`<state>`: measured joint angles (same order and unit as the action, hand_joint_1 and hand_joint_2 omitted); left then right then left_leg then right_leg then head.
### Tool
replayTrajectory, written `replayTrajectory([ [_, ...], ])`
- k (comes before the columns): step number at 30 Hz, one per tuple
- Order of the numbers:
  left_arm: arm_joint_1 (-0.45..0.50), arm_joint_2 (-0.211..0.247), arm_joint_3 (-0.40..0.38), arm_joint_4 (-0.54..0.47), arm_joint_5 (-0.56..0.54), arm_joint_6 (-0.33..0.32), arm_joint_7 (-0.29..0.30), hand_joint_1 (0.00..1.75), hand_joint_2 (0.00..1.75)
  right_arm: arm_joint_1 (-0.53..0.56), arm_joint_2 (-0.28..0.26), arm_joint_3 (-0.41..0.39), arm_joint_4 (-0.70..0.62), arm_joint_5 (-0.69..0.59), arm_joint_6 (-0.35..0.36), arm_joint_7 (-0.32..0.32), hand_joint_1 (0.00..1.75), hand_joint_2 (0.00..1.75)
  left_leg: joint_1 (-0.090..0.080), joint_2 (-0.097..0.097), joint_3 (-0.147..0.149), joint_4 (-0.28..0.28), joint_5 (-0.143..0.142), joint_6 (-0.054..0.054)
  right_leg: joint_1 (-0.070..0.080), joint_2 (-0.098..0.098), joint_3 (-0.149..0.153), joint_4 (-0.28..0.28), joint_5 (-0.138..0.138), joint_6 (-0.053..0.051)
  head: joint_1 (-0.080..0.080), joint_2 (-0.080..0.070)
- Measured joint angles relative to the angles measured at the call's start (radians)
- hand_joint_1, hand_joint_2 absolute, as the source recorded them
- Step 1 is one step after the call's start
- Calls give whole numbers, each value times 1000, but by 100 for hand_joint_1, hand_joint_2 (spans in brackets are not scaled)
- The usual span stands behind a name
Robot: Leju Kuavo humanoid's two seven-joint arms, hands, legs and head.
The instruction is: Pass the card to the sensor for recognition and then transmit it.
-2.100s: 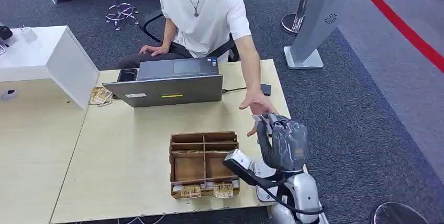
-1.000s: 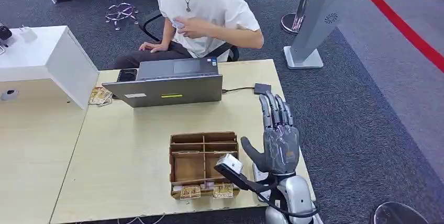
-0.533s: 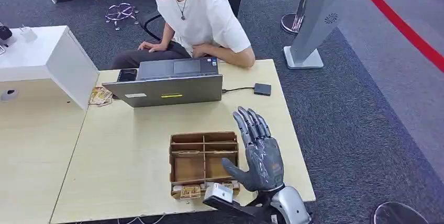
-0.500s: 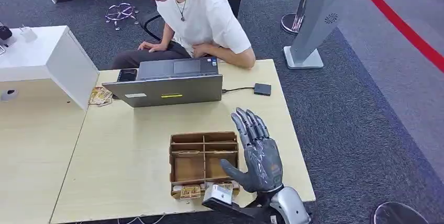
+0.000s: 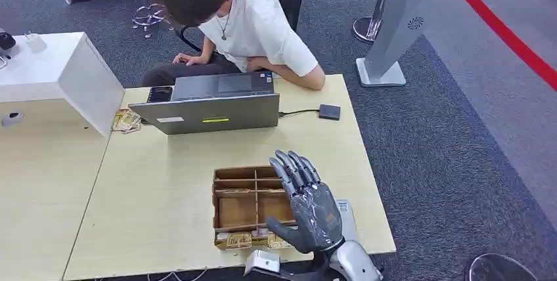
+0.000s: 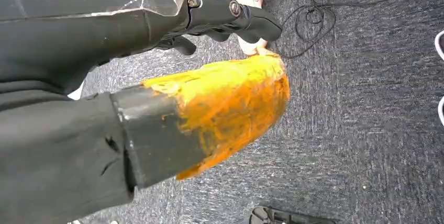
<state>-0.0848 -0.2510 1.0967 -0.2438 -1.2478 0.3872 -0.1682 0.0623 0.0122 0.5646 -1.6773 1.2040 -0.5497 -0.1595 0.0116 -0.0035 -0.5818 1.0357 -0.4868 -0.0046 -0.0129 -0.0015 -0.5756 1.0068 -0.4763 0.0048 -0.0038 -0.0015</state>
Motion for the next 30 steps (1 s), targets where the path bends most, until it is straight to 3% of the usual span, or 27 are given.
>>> replayTrajectory([
  [30, 0, 1, 0, 0, -12, -9, 4, 0, 0, -61, -1, 13, 142, 72, -2, 81, 7, 175, 0, 0, 0, 0, 0, 0, 0, 0, 0, 0, 0, 0, 0, 0],
])
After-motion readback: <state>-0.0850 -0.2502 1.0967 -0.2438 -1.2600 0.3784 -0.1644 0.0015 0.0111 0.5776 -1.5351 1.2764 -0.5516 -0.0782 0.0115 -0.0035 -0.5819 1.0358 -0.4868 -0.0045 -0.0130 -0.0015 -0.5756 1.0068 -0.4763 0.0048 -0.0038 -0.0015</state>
